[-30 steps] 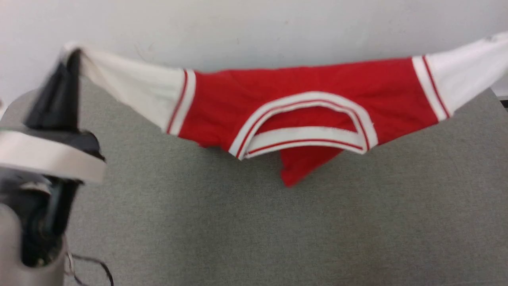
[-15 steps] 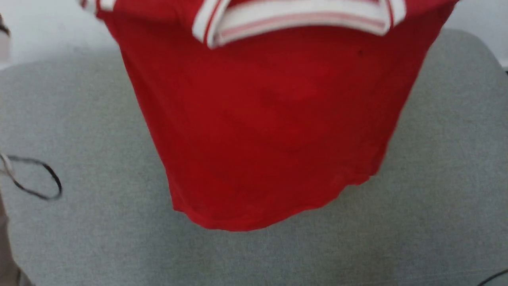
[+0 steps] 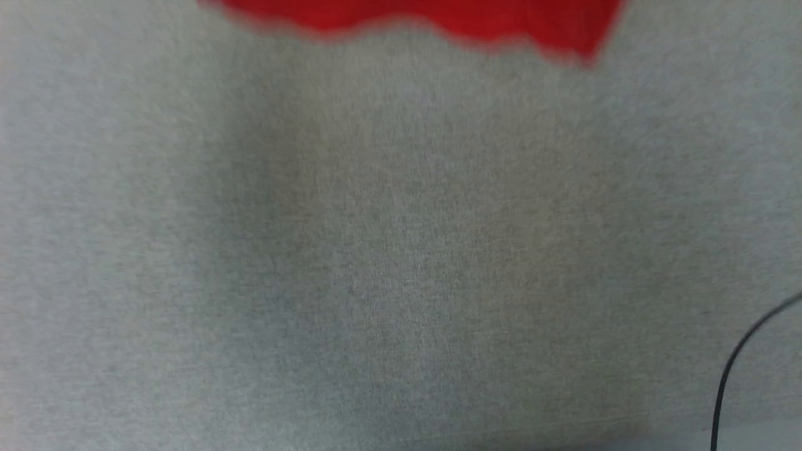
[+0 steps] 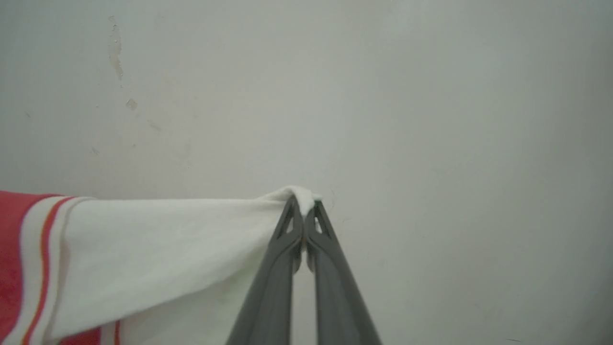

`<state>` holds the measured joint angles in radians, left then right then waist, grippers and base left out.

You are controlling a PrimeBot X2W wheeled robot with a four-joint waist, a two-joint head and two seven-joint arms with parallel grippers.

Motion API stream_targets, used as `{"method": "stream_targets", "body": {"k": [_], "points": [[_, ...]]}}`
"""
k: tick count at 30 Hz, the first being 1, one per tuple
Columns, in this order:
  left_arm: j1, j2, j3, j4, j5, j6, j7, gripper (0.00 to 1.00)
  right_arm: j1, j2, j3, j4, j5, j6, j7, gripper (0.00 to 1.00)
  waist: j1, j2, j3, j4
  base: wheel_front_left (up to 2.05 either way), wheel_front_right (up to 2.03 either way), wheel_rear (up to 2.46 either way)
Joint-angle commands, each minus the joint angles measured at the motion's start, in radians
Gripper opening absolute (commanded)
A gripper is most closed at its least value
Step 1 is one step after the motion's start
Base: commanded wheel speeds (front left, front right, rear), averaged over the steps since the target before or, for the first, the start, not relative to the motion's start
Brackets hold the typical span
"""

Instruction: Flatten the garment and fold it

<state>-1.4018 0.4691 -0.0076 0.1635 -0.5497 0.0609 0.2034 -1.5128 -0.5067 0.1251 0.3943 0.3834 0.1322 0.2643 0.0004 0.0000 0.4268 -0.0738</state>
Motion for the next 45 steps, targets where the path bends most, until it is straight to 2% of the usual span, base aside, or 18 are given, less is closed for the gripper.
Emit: {"method": "stream_targets", "body": {"k": [1,6,9,13,17,21,25,32,39,45], "points": [[-0.021,-0.005,-0.004,0.011,0.009,-0.012,-0.010,0.00,-0.023,0.002,-0.001,0.014,-0.010,-0.002,-0.010,0.00,-0.0004,0.0000,0.137,-0.005,0.00,0.00,0.00],[-0.182,-0.044,-0.007,0.138,0.013,-0.006,-0.087,0.00,-0.180,0.031,0.007,0.166,-0.075,-0.002,-0.093,0.00,-0.0004,0.0000,0.216,0.011,0.00,0.00,0.00],[-0.239,-0.058,-0.012,0.199,0.014,-0.018,-0.132,0.00,-0.241,0.045,0.005,0.240,-0.103,-0.002,-0.140,0.00,-0.0004,0.0000,0.251,0.021,0.00,0.00,0.00],[-0.260,-0.077,-0.021,0.265,0.016,-0.035,-0.194,0.00,-0.268,0.066,0.024,0.313,-0.110,-0.002,-0.189,0.00,-0.0004,0.0000,0.286,0.037,0.00,0.00,0.00],[-0.210,-0.094,-0.035,0.316,0.008,-0.060,-0.224,0.00,-0.223,0.068,0.077,0.357,-0.078,-0.002,-0.224,0.00,-0.0004,0.0000,0.295,0.053,0.00,0.00,0.00],[-0.099,-0.103,-0.063,0.354,0.012,-0.094,-0.249,0.00,-0.129,0.057,0.116,0.382,-0.025,-0.002,-0.256,0.00,-0.0004,0.0000,0.272,0.072,0.00,0.00,0.00],[0.079,-0.110,-0.095,0.369,0.026,-0.111,-0.285,0.00,0.028,0.044,0.168,0.377,0.036,-0.002,-0.281,0.00,-0.0004,0.0000,0.204,0.083,0.00,0.00,0.00],[0.426,-0.058,-0.143,0.353,0.062,-0.115,-0.278,0.00,0.349,-0.020,0.271,0.330,0.123,-0.002,-0.270,0.00,-0.0004,0.0000,0.021,0.088,0.00,0.00,0.00],[0.685,0.024,-0.137,0.283,-0.006,-0.139,-0.119,0.00,0.610,-0.119,0.341,0.222,0.221,-0.002,-0.143,0.00,-0.0004,0.0000,-0.147,0.085,0.00,0.00,0.00],[0.880,0.094,-0.133,0.187,-0.047,-0.136,0.019,0.00,0.783,-0.183,0.324,0.113,0.292,-0.002,-0.043,0.00,-0.0004,0.0000,-0.241,0.081,0.00,0.00,0.00]]}}
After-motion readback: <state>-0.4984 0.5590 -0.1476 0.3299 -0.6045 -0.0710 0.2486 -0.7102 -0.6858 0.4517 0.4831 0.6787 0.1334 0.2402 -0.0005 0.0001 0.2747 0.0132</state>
